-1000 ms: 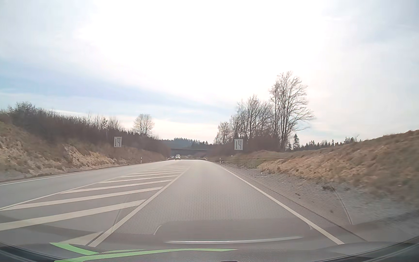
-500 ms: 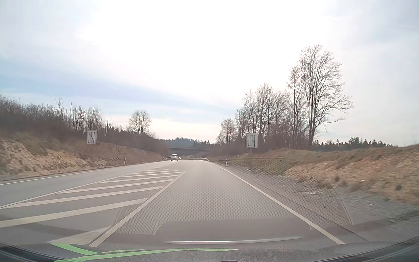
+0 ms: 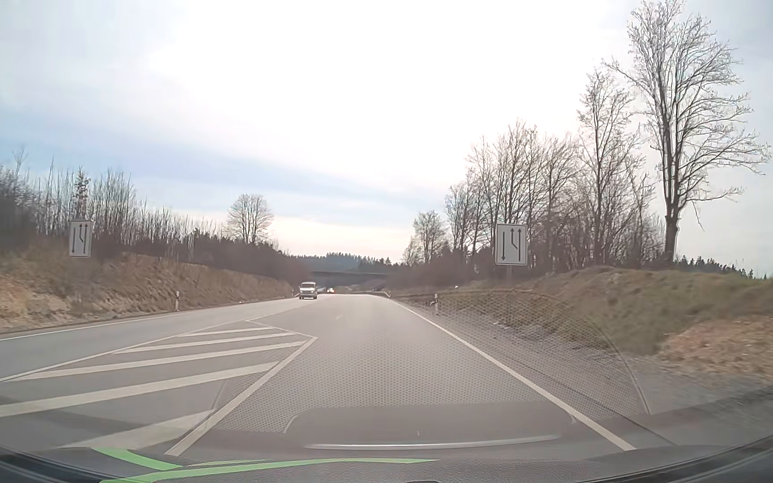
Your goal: Follow the waypoints while adhering to traffic rules and regulations
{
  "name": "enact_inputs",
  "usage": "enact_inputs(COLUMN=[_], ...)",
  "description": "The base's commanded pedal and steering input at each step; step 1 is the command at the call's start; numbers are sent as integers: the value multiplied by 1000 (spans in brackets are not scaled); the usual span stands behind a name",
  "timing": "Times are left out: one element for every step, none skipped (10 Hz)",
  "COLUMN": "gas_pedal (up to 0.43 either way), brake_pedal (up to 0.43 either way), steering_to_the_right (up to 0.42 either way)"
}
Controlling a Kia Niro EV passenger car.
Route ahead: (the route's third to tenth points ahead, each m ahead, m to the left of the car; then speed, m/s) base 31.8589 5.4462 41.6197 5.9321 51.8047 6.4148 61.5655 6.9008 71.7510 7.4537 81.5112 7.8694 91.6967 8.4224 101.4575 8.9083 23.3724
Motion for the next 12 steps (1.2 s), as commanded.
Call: enact_inputs(gas_pedal=[118, 118, 130, 130, 130, 130, 130, 130, 130, 130, 130, 130], brake_pedal=[0, 0, 0, 0, 0, 0, 0, 0, 0, 0, 0, 0], steering_to_the_right=[-2, -2, -2, -2, -2, -2, -2, -2, -2, -2, -3, -2])
